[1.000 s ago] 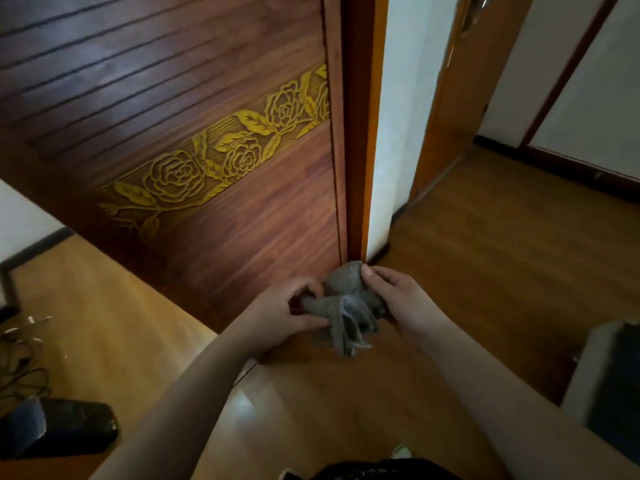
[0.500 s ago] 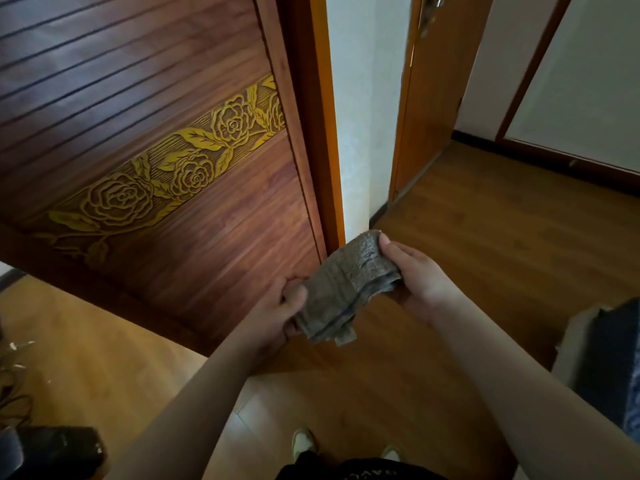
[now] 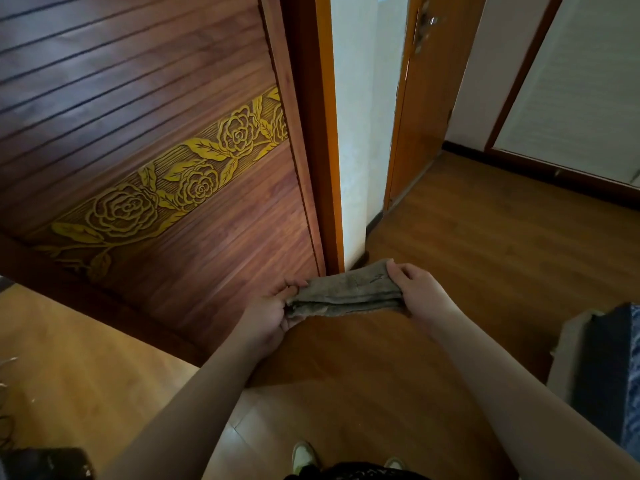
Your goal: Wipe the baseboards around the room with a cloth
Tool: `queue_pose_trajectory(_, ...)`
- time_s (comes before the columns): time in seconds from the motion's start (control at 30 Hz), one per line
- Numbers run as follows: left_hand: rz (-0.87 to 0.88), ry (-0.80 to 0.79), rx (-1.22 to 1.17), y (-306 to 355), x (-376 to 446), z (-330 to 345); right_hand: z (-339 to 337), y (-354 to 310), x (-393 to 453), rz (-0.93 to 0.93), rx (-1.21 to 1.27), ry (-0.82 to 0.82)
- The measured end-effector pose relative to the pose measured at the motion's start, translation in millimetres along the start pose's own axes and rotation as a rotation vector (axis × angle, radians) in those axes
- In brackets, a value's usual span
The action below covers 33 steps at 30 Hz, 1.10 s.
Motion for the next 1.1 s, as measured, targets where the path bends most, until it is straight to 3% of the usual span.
queue_pose_trajectory(0.13,-0.018,-0.049,0.313,7.4,0.0,-6.6,4.3,11.0,-2.5,0.046,0.029,-0.142)
queue_pose_trajectory(0.27,0.243,-0.088,0.771,34.1,-8.8,-9.5,10.2,20.8,-6.9,0.099,0.076,-0.355)
queue_pose_trajectory(0.43,0.306,-0.23,0.868,57.6,-25.2,4.5,20.8,19.4,-9.9,-0.021,-0.19,-0.526)
queue_pose_trajectory(0.57,0.356,-0.341,0.951,66.0,-37.2,19.0,46.1,5.1,-11.1,-0.107,-0.134,-0.543)
queue_pose_trajectory(0.73,0.376,-0.319,1.133,70.5,-42.8,22.3,57.0,-26.4,-14.5,-0.273,-0.127,-0.537)
queue_pose_trajectory(0.83,0.455,-0.255,1.092,74.7,-43.6,18.9,60.6,-36.3,-17.1,-0.324,-0.127,-0.49)
queue_pose_trajectory(0.9,0.443,-0.224,0.943,74.0,-41.1,12.9,62.2,-39.2,-17.8,-0.338,-0.096,-0.435)
queue_pose_trajectory(1.0,0.202,-0.267,0.548,57.2,-25.2,0.2,62.6,-46.3,-19.6,-0.362,0.023,-0.365)
queue_pose_trajectory(1.1,0.096,-0.287,0.46,40.0,-19.1,-1.5,63.0,-52.0,-19.4,-0.337,0.138,-0.324)
Point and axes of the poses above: each hand's wrist, its own x-axis towards the middle knuckle, its own z-axis out of the palm, y = z × x, the point moved 6 cm from there along x, towards the middle knuckle, and after that the axes turned 12 degrees about -z, right-handed, at the moved point
